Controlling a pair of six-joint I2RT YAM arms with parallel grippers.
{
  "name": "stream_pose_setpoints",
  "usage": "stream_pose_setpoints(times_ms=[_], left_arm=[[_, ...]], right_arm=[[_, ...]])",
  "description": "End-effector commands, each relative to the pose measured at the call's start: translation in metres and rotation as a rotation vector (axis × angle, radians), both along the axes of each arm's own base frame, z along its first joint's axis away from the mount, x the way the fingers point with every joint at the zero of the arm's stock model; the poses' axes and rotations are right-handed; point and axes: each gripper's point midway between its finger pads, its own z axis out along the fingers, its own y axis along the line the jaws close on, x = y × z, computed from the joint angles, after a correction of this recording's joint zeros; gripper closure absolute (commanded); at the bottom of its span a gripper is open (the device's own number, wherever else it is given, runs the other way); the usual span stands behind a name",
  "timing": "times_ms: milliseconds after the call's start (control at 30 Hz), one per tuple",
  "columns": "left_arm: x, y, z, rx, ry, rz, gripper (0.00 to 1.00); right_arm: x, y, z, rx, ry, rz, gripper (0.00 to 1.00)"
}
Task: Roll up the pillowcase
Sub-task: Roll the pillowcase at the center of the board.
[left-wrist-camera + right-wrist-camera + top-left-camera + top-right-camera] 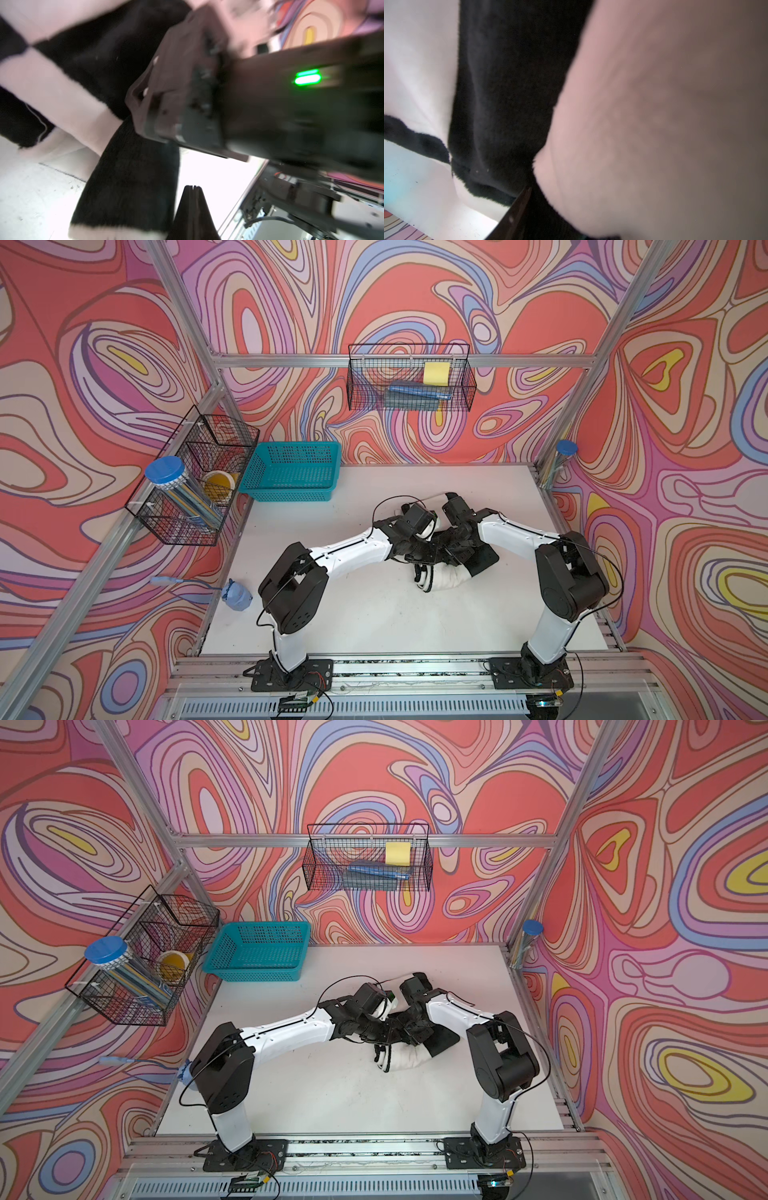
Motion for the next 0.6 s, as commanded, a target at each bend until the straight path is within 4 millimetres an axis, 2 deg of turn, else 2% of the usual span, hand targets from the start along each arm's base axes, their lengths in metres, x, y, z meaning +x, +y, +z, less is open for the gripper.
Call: stream_pose_setpoints(times_ms=[0,200,300,433,467,533,567], left_arm=[[-0.002,0.010,-0.026,0.082,0.017,0.019,1.00],[0.024,0.031,-0.038,0.169,-0.088,0.122,1.00],[0.033,0.032,-0.045,0.160,-0.061,0.146,1.00],[0.032,0.027,-0.054,0.153,-0.025,0.139,1.00],[0.031,0.026,-0.056,0.152,-0.017,0.138,1.00],[0.030,0.026,-0.059,0.157,-0.002,0.135,1.00],[0.029,0.026,-0.061,0.158,0.003,0.133,1.00]], right_arm=[[0.016,0.001,-0.006,0.025,-0.064,-0.026,0.47],[0.022,-0.004,0.012,0.022,-0.111,-0.007,0.43],[0.028,-0.010,0.039,0.015,-0.191,0.004,0.34],[0.036,-0.016,0.081,0.036,-0.292,-0.009,0.28],[0.034,-0.018,0.092,0.036,-0.306,-0.013,0.23],[0.023,-0.022,0.103,0.039,-0.308,-0.025,0.21],[0.010,-0.024,0.103,0.036,-0.291,-0.034,0.21]])
